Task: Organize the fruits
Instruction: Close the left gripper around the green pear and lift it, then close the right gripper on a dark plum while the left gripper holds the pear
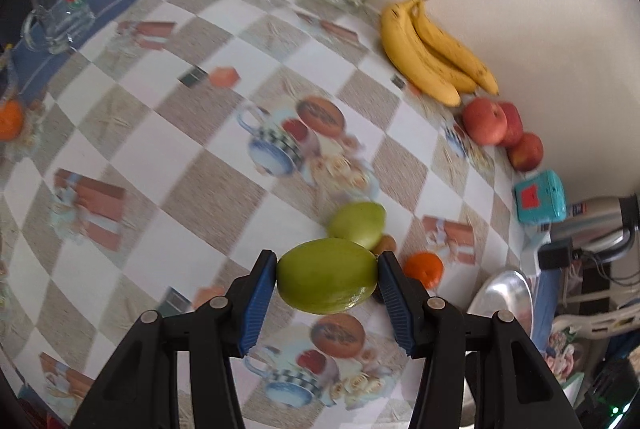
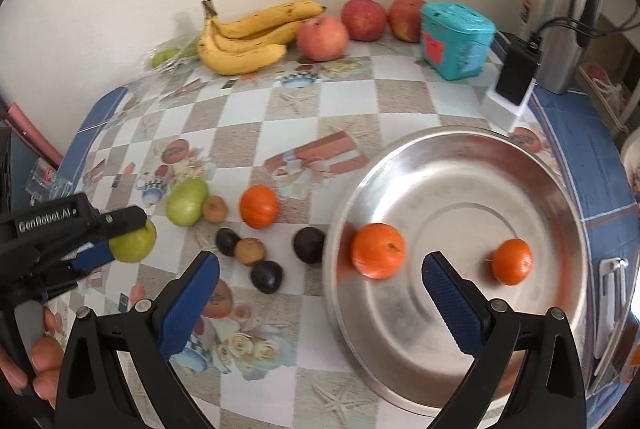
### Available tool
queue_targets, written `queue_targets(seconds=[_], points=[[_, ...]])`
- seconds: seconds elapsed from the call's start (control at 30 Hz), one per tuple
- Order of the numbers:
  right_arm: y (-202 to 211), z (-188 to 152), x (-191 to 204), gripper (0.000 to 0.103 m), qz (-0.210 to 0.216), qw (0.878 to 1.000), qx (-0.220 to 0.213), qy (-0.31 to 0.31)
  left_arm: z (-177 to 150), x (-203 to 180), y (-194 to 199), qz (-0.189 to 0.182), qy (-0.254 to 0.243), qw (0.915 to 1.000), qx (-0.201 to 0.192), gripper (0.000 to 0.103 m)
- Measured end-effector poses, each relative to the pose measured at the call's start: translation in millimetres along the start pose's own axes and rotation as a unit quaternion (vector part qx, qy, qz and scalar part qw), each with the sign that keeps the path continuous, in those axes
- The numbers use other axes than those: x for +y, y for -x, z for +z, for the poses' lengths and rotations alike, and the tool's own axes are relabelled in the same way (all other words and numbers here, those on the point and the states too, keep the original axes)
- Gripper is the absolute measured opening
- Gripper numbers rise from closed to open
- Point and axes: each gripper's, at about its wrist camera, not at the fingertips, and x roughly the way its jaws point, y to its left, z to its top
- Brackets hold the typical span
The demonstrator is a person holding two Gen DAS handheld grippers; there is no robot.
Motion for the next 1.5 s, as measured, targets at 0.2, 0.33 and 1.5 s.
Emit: queue_targets(seconds=[0.2,0.33,1.5], points=[[-7.8,0.3,20.6,0.101,0.025,1.0,0.002,0.018,8.4,15.2,3.6,0.011,0.013,0.9998,-0.009,0.055],[-14.4,-0.6,35.3,0.101,0.049,0.998,0.01,0.033,10.1,19.8,-0.8,0.004,0.02,0.9998,0.005,0.055],[-64.0,-13.0,46.3,0.044,0.004,0.994,0.08,0.078,7.0,24.8,-25.9,-0.003,0.042,0.9977,0.054,0.055]])
